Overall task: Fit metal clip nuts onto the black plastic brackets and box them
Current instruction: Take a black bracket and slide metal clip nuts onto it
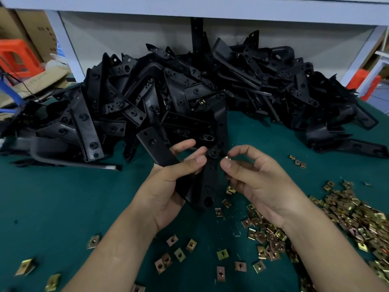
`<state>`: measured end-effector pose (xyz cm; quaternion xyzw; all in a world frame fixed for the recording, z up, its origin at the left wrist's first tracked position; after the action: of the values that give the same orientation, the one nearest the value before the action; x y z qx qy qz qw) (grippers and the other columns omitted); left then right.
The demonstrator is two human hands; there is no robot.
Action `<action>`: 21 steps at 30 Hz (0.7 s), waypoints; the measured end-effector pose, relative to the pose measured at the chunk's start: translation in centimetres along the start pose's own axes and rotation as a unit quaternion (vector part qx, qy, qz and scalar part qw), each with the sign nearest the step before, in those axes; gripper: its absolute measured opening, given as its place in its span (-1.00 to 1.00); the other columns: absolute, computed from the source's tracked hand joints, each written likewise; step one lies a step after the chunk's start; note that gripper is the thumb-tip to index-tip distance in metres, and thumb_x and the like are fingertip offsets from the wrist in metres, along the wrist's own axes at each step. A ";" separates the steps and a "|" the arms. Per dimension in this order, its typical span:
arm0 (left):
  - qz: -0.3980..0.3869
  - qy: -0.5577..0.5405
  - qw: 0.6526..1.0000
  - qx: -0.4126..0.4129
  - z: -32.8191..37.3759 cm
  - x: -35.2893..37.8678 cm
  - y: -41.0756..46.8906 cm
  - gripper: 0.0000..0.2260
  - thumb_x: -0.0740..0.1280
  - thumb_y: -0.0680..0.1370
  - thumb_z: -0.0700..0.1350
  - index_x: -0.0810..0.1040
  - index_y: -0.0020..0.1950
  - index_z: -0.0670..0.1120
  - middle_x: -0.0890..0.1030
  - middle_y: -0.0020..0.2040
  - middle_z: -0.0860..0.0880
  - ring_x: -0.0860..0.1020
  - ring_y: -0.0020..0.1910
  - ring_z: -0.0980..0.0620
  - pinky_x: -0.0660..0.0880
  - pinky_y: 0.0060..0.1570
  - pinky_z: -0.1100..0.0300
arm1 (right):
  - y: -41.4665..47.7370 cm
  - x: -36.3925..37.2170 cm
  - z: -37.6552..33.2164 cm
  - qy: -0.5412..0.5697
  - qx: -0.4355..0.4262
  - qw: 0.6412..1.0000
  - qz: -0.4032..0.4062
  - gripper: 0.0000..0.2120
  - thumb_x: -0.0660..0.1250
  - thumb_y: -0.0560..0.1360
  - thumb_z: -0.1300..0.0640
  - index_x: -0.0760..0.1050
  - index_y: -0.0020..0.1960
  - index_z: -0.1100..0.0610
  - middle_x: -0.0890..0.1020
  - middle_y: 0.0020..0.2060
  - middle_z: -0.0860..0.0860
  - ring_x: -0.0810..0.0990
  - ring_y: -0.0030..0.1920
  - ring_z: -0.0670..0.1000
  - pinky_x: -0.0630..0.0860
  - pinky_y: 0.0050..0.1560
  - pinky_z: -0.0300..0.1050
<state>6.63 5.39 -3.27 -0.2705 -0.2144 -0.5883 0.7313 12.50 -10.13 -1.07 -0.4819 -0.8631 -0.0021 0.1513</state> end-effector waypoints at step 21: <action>0.015 -0.012 1.000 0.000 -0.1 -0.7 0.3 -0.66 0.57 0.34 -0.25 0.74 0.05 0.06 0.70 0.19 -0.04 0.70 0.08 0.01 0.64 -0.10 0.13 | 0.1 -0.1 0.3 -0.027 -0.018 0.999 -0.009 -0.75 0.48 0.32 0.17 0.71 0.00 0.11 0.68 -0.13 0.03 0.59 -0.06 -0.04 0.48 0.07 -0.13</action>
<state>6.81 5.88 -3.82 -0.2802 -0.2192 -0.5742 0.7374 12.58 -10.12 -1.43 -0.4771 -0.8707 -0.0062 0.1191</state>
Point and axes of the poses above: each hand's wrist, its own y-axis towards the middle knuckle, its own x-axis out of the palm, z = x × y, the point moved 5 cm from there along y, towards the middle knuckle
